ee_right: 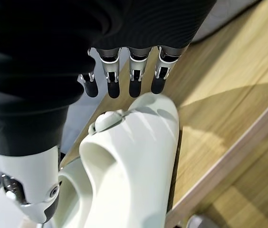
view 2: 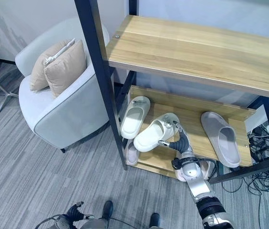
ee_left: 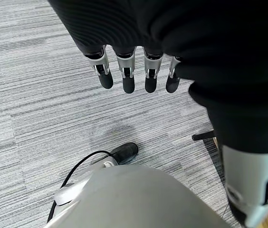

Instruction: Arrange the slippers neatly on the shoe rack.

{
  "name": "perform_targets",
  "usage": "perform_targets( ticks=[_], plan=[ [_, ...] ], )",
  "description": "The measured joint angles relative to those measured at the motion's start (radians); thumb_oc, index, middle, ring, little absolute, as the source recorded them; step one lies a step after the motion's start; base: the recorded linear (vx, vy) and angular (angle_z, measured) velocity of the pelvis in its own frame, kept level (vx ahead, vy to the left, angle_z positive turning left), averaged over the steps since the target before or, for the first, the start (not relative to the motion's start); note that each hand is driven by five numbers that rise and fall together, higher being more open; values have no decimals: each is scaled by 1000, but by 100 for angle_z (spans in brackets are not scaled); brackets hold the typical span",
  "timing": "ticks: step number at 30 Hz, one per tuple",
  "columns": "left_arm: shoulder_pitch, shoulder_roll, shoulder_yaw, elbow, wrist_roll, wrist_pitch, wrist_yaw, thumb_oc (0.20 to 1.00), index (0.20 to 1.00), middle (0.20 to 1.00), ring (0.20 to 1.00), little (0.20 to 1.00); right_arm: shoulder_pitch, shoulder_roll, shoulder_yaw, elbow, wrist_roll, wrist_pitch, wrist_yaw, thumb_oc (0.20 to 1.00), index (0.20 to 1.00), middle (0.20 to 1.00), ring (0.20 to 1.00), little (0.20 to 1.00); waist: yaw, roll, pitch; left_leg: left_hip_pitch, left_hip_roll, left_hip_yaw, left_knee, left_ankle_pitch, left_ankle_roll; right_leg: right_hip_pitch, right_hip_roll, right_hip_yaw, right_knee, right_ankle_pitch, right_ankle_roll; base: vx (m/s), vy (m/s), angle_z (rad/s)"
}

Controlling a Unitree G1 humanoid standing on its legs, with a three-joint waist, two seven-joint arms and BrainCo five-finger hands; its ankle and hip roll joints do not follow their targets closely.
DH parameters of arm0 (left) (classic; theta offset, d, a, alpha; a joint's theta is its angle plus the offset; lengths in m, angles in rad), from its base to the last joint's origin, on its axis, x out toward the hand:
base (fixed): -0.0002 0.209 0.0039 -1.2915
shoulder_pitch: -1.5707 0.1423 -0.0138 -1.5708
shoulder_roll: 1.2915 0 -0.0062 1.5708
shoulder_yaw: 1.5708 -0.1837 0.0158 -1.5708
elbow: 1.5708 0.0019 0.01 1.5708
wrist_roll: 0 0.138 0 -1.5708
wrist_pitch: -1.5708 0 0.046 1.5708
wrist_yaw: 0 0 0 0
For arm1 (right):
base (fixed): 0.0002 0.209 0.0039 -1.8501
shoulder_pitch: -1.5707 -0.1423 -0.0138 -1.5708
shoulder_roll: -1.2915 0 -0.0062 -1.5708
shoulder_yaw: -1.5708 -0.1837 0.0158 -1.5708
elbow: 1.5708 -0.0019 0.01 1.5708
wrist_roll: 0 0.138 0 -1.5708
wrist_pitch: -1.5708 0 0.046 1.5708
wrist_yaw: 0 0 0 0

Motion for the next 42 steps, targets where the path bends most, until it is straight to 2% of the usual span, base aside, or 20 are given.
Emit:
perform_targets(
  ticks=[4,9,10,13,16,21,22,23,27,36,42],
  plan=[
    [0,-3,-2,-22,1,-1,0,1000,1000,1000,1000,1000,-6,-43,-8,-1,-139,34,-17,1000,1000,1000,1000,1000,4,6,16,-1,0,-4,0,1,0,0,0,-1,0,0,0,0,0,0],
    [-1,-3,-1,-24,2,-1,0,1000,1000,1000,1000,1000,-16,-44,7,1,-225,69,-38,1000,1000,1000,1000,1000,4,9,22,-9,0,-8,0,1,0,-8,1,-2,1,0,0,0,0,0],
    [-1,-4,-2,-27,2,-1,0,1000,1000,1000,1000,1000,-40,-39,43,29,-238,78,-41,1000,1000,1000,1000,1000,7,10,23,-10,-1,-9,0,1,0,-8,1,-3,2,0,0,0,0,0],
    [-1,-5,-2,-30,2,-1,1,1000,1000,1000,1000,1000,-59,-33,43,30,-243,91,-55,1000,1000,1000,1000,1000,21,12,25,-10,-1,-13,0,1,0,-7,1,-5,0,0,0,-1,21,1],
    [-2,-5,-2,-29,1,0,1,1000,1000,1000,1000,1000,-63,11,25,30,-221,95,-76,1000,1000,1000,1000,1000,22,11,26,-10,-3,-19,0,2,0,-3,0,-14,2,0,0,20,25,6],
    [-2,-5,-3,-30,-6,0,2,1000,1000,1000,1000,1000,-89,11,22,79,-220,111,-90,1000,1000,1000,1000,1000,24,11,26,-9,-4,-28,0,7,-1,6,0,-27,3,-1,0,16,21,8],
    [-1,-5,-4,-37,-6,0,2,1000,1000,1000,1000,1000,-95,11,25,95,-221,113,-99,667,667,667,667,667,26,11,26,-9,-4,-29,0,8,0,7,0,-28,3,0,0,0,0,0],
    [-1,-4,-7,-40,-6,0,1,1000,1000,1000,1000,1000,-119,11,30,135,-223,121,-109,200,200,200,200,200,26,11,26,-9,-4,-29,0,8,0,7,0,-28,3,0,0,0,0,0],
    [-1,5,-35,-43,-6,0,2,1000,1000,1000,1000,1000,-212,14,35,232,-223,162,-150,200,200,200,200,200,27,5,22,-9,-4,-29,0,9,0,7,0,-28,4,0,0,0,0,0],
    [3,6,-35,-41,-6,0,7,1000,1000,1000,1000,1000,-200,11,48,249,-235,174,-161,200,200,200,200,200,29,-5,-5,-10,-5,-48,0,11,-2,13,0,-42,4,-1,0,6,2,3],
    [3,4,-35,-40,-6,0,7,1000,1000,1000,1000,1000,-201,-54,56,249,-328,185,-164,200,200,200,200,200,44,-2,-12,-12,-5,-53,0,14,-2,15,1,-47,3,-1,0,0,1,2]
  ],
)
